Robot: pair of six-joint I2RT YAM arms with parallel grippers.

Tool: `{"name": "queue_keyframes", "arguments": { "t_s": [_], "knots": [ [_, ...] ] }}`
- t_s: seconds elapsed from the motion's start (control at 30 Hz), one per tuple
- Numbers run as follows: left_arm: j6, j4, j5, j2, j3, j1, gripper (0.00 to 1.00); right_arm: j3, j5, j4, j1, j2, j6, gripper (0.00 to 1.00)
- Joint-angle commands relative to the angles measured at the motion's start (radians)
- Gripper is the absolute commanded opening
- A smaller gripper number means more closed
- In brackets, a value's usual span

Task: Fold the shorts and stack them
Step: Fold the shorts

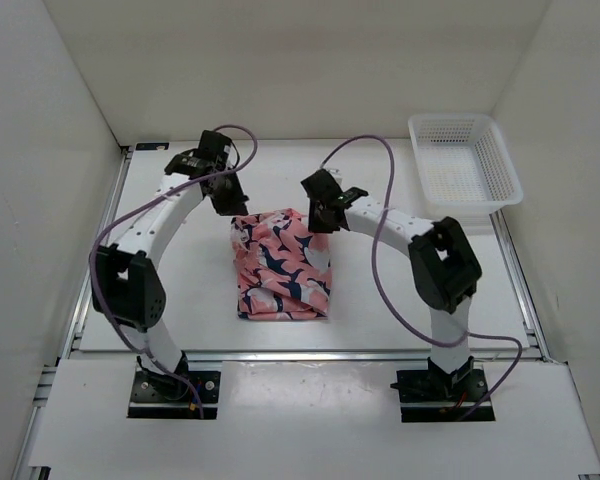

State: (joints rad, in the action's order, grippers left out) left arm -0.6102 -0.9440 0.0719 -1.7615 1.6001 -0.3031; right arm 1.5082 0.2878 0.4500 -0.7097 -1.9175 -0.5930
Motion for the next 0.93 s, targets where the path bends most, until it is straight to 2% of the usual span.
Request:
{"name": "queue_keyframes", "arguments": {
  "t_s": [0.0,0.07,0.13,0.17,0.2,0.23,0.27,0.3,0.33,0.4,0.43,0.5,0.67,0.9],
  "knots": [
    [-0.01,-0.022,0.034,0.138,-0.026,-0.002,0.1,0.041,-0.064,0.009,0.022,-0.077,-0.01,0.07],
    [-0.01,-0.048,0.017,0.213,-0.037,-0.002,0.1,0.041,-0.073,0.009,0.023,-0.086,-0.01,0.07],
    [0.027,-0.049,0.032,0.301,-0.046,-0.002,0.1,0.05,-0.073,0.018,0.023,-0.069,-0.01,0.15],
    [0.036,-0.049,0.032,0.335,-0.046,-0.002,0.12,0.05,-0.073,0.018,0.023,-0.054,-0.01,0.22],
    [0.046,-0.049,0.046,0.367,-0.057,-0.002,0.17,0.05,-0.073,0.018,0.033,-0.013,0.001,0.39],
    [0.055,-0.049,0.046,0.428,-0.057,-0.002,0.21,0.05,-0.073,0.027,0.033,0.015,0.001,0.49],
    [0.07,-0.049,0.046,0.456,-0.066,-0.002,0.34,0.038,-0.056,0.027,0.033,0.044,0.012,0.58],
    [0.079,-0.074,0.046,0.482,-0.066,-0.002,0.43,0.02,-0.039,0.038,0.033,0.11,0.022,0.72],
    [0.09,-0.085,0.046,0.508,-0.066,-0.002,0.57,0.011,-0.026,0.038,0.033,0.144,0.033,0.75],
    [0.133,-0.111,0.057,0.579,-0.075,-0.002,1.0,-0.034,-0.007,0.053,0.044,0.239,0.068,0.83],
    [0.147,-0.136,0.057,0.602,-0.084,-0.002,1.0,-0.055,0.01,0.064,0.044,0.27,0.079,0.89],
    [0.167,-0.165,0.034,0.668,-0.117,-0.002,1.0,-0.124,0.049,0.096,0.053,0.357,0.079,0.92],
    [0.136,-0.226,-0.113,0.754,-0.207,-0.002,1.0,-0.267,0.1,0.165,0.151,0.555,0.07,0.93],
    [0.096,-0.191,-0.073,0.775,-0.276,-0.002,1.0,-0.306,0.229,0.303,0.176,0.727,0.096,0.94]
  ]
}}
